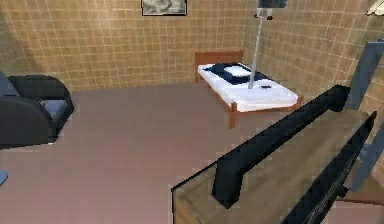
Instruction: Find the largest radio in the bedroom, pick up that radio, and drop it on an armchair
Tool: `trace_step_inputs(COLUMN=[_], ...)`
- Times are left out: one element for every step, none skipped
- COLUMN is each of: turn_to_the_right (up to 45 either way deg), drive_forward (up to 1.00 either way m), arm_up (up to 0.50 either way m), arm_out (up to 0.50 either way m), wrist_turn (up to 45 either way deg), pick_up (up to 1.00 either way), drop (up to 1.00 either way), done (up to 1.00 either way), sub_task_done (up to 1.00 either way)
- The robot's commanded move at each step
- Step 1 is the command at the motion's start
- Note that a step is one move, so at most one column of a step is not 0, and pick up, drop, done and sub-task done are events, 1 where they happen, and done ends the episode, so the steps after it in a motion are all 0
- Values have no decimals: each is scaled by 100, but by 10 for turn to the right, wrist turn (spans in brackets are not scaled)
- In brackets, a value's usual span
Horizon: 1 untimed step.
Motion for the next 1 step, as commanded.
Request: trace_step_inputs(turn_to_the_right=[450], drive_forward=[0], arm_up=[0], arm_out=[0], wrist_turn=[0], pick_up=[0], drop=[0], done=[0], sub_task_done=[0])
